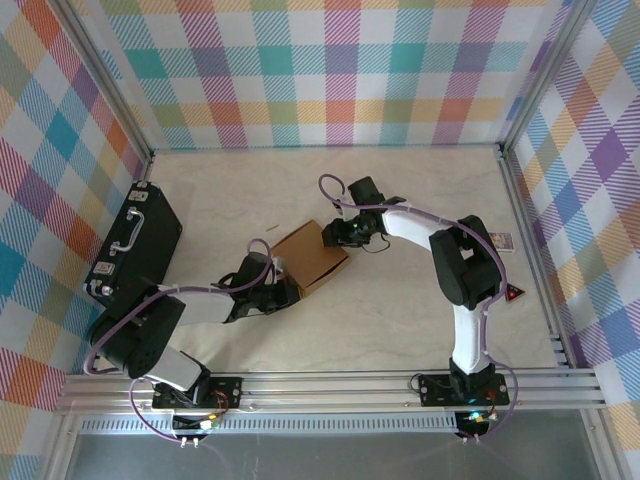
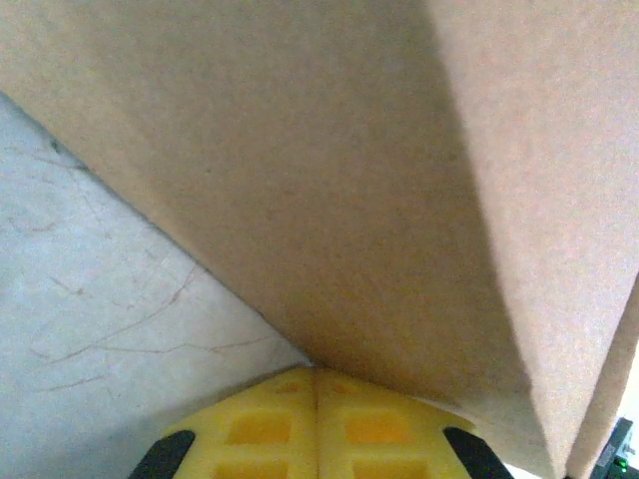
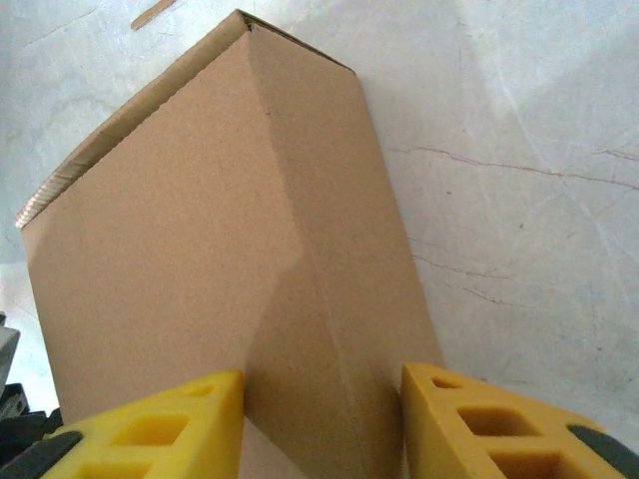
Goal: Fold the paper box
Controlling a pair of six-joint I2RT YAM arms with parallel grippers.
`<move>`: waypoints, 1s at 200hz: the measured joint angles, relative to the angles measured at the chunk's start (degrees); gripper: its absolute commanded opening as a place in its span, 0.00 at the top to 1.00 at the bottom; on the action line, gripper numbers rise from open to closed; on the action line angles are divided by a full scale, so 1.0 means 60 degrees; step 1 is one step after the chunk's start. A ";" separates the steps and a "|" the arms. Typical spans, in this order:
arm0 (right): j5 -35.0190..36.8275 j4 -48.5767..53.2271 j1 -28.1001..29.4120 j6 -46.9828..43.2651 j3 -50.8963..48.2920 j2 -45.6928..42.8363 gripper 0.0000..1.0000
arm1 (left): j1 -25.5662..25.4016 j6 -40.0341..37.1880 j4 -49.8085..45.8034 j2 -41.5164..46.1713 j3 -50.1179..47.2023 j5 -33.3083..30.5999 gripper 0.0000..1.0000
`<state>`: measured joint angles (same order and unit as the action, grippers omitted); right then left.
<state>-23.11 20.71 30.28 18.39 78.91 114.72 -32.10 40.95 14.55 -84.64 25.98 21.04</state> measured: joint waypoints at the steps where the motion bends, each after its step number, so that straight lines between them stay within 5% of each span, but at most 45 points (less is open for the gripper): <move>1: 0.0004 0.0015 0.0000 0.0000 0.0000 0.0000 0.56 | 0.0000 0.0000 -0.0040 0.0007 0.0011 -0.0018 0.86; 97: 0.0007 0.1031 0.0135 -0.0182 0.0007 -0.0200 0.55 | 0.1169 -0.1530 -0.3909 0.2736 0.0823 -0.1541 0.84; 149: 0.0415 0.1759 -0.0004 -0.0918 0.0463 -0.0219 0.33 | 0.2958 -0.1774 -0.4470 0.2091 0.1898 -0.1647 0.90; 200: 0.0069 0.2186 -0.0463 -0.1344 0.3111 0.0980 0.39 | 0.3191 -0.1800 -0.3781 -0.0120 0.2390 -0.1005 1.00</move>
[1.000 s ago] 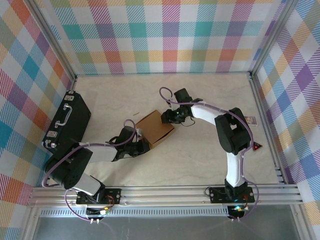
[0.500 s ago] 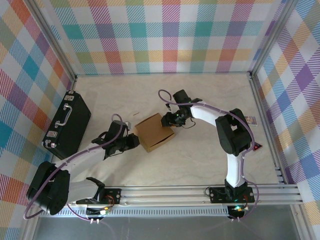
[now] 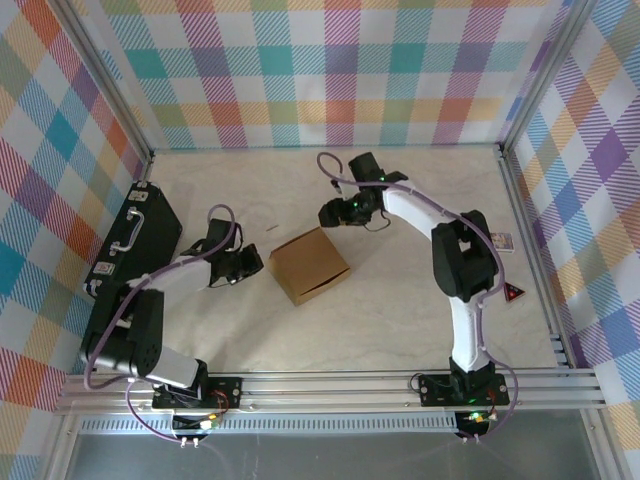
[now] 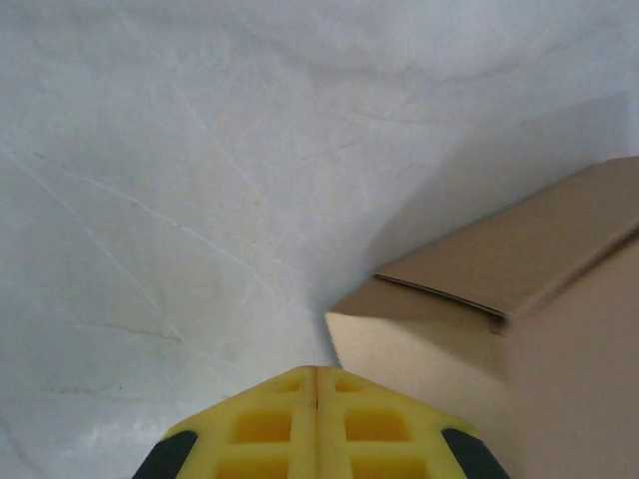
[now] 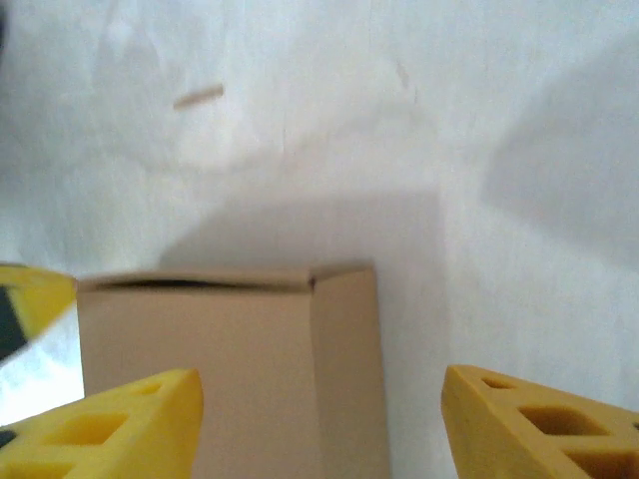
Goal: Fold the paper box
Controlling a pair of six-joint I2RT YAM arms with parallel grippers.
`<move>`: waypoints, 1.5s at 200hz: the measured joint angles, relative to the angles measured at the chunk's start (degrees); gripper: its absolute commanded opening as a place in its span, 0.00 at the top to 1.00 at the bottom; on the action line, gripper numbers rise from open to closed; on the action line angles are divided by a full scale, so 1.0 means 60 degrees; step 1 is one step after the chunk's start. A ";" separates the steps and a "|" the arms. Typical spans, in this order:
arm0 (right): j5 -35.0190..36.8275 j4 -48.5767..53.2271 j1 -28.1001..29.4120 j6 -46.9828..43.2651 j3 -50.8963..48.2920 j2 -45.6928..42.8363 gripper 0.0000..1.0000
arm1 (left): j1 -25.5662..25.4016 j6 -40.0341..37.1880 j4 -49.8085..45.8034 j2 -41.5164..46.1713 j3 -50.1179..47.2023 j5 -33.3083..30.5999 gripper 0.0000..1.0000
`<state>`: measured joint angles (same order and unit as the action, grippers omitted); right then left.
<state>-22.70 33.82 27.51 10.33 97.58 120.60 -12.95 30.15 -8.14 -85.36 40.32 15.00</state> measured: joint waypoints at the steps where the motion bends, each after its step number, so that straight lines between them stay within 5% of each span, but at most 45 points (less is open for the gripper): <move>1: -0.0004 0.0004 -0.0007 -0.0004 0.0036 0.0026 0.39 | 0.0000 0.0000 0.0004 -0.0029 0.0000 0.0004 1.00; 128: -0.1235 0.0291 0.0222 0.0142 0.0244 0.1060 0.52 | 0.0084 0.0018 0.0889 -0.1519 0.0444 0.0827 1.00; 300: -0.0714 0.0069 0.0659 0.0743 0.0280 0.1086 0.53 | 0.0219 -0.0015 0.0958 -0.1614 0.0481 0.1257 1.00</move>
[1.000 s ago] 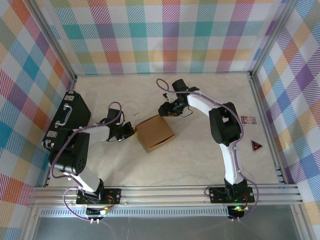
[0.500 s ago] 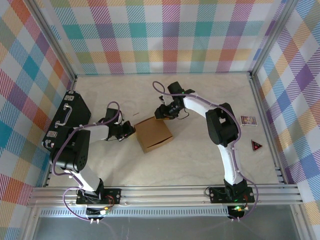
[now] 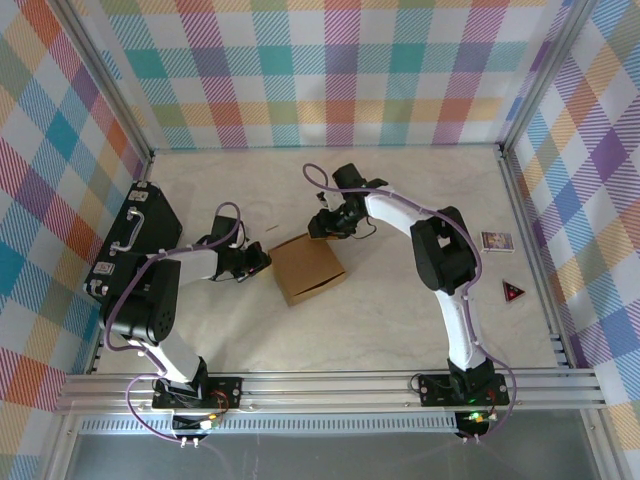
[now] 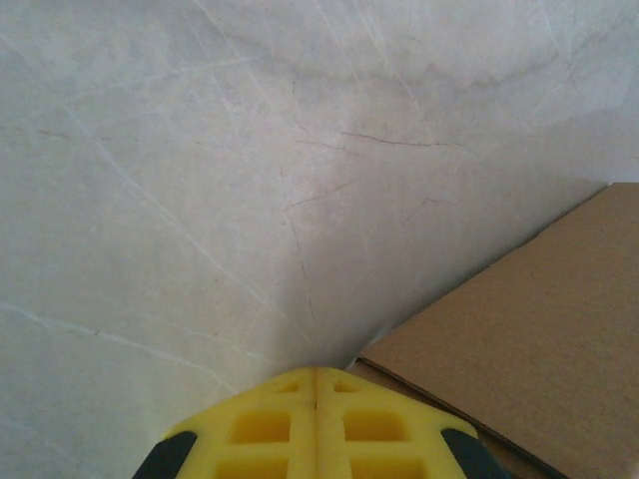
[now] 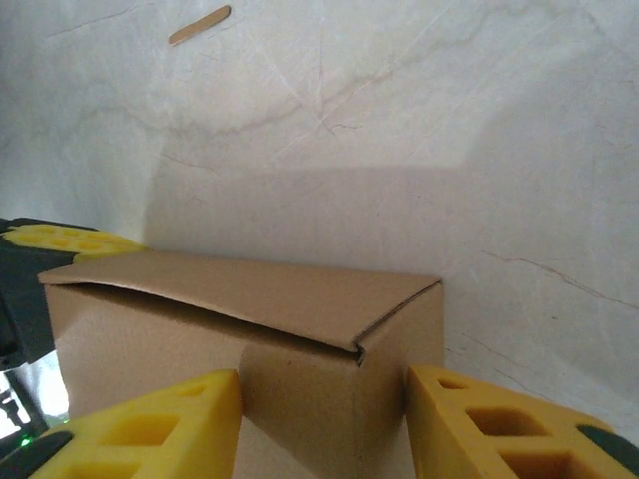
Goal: Fold the paper box
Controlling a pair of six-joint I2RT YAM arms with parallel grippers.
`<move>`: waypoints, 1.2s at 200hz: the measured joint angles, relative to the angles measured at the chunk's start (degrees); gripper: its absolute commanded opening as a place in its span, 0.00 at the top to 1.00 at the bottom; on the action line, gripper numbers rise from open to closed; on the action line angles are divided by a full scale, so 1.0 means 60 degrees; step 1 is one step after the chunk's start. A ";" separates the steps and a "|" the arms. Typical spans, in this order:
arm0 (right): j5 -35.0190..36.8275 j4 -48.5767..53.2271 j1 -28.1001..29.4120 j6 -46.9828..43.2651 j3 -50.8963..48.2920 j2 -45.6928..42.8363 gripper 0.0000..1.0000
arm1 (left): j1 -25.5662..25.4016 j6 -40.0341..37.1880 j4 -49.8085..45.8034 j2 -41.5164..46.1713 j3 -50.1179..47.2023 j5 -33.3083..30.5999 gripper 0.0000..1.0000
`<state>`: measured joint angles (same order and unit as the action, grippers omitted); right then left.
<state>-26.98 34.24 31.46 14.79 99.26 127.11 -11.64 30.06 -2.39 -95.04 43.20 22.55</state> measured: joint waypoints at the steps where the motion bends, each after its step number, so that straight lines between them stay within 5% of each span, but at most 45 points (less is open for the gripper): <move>1: 0.0015 0.0004 0.0004 0.0004 0.0000 -0.0004 0.53 | -0.0007 -0.0015 -0.0029 0.0004 0.0011 -0.0022 1.00; 58: 0.0831 -0.0182 -0.0015 0.0233 -0.0831 -0.0692 0.47 | -0.0426 -0.0812 -0.1195 0.0783 0.0328 -0.0940 0.93; 108: 0.1129 -0.0299 -0.0189 0.0248 -0.1563 -0.1257 0.38 | -0.0484 -0.0954 -0.1690 0.2095 0.0022 -0.1107 0.97; 166: 0.0973 -0.0710 -0.0270 0.0291 -0.3610 -0.2991 0.39 | -0.1617 -0.0667 -0.1909 0.4350 -0.1934 -0.0769 1.00; 240: 0.0441 -0.1410 -0.0051 0.1035 -0.5730 -0.4415 0.42 | -0.1861 -0.0393 -0.2055 0.4470 -0.2353 -0.1581 1.00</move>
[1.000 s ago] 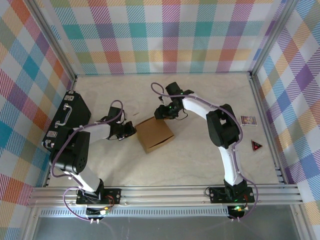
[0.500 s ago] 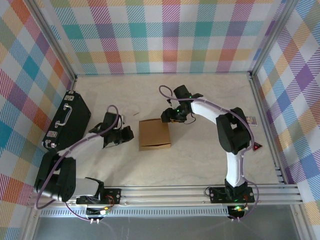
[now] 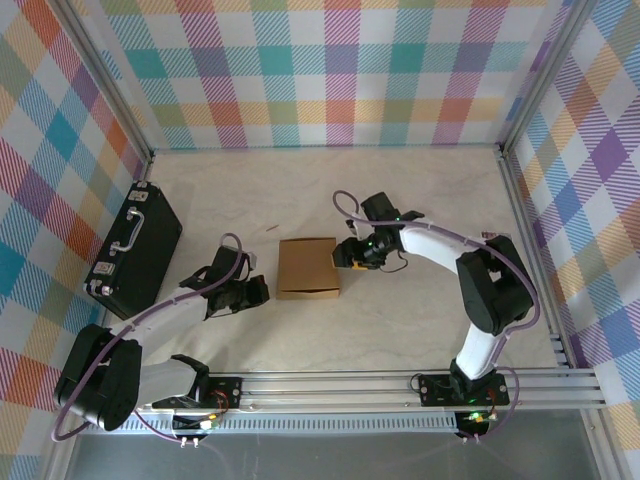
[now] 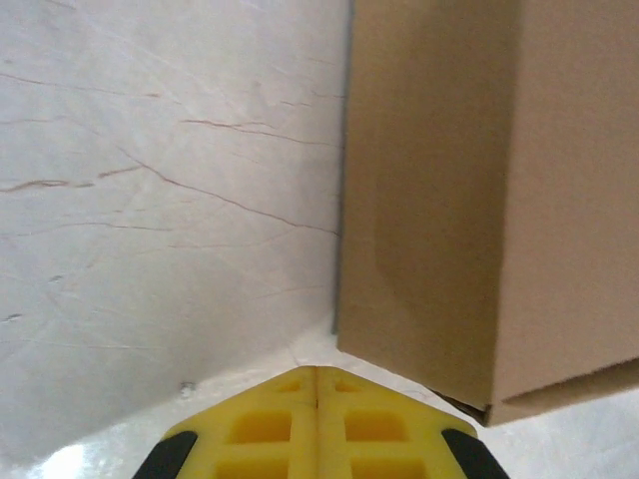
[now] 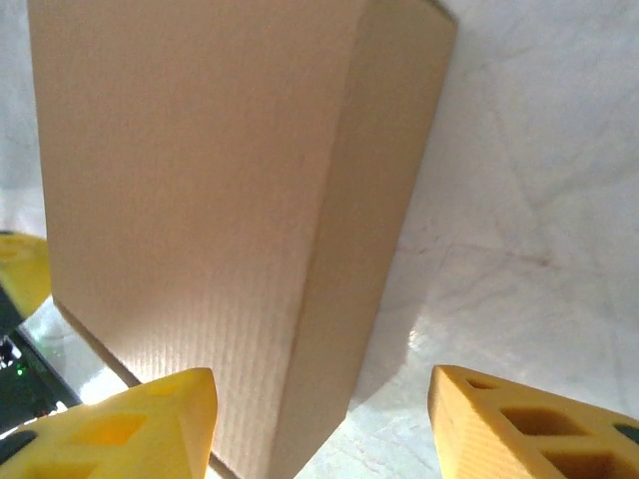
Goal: Fold the paper box
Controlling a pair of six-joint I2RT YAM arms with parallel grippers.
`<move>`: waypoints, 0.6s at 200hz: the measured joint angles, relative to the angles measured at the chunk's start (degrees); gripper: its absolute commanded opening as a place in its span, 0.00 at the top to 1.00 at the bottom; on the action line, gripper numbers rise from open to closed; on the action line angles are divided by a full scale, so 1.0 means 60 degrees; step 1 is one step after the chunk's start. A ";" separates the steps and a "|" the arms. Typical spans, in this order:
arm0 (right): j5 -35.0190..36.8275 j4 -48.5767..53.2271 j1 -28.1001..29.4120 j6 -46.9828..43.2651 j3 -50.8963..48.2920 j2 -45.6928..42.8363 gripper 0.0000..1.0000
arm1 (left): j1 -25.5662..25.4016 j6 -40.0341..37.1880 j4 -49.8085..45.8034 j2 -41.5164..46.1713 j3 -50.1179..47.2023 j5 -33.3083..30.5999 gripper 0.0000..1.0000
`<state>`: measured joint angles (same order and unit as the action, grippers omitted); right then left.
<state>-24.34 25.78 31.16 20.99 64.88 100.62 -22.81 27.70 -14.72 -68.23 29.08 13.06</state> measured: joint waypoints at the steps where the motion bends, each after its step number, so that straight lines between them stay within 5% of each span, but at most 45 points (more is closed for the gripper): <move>1: 0.0000 -0.0011 0.0011 0.0007 -0.0004 0.0000 0.42 | 0.0000 0.0004 -0.0004 -0.0004 0.0000 -0.0011 1.00; 120: -0.0073 -0.0860 0.0641 0.0863 -0.0448 -0.0011 0.46 | -0.0135 0.0240 0.1005 -0.1665 0.0175 0.0135 1.00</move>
<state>-24.77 20.62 35.00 26.17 62.19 100.55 -23.62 29.15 -8.69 -78.22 30.13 13.87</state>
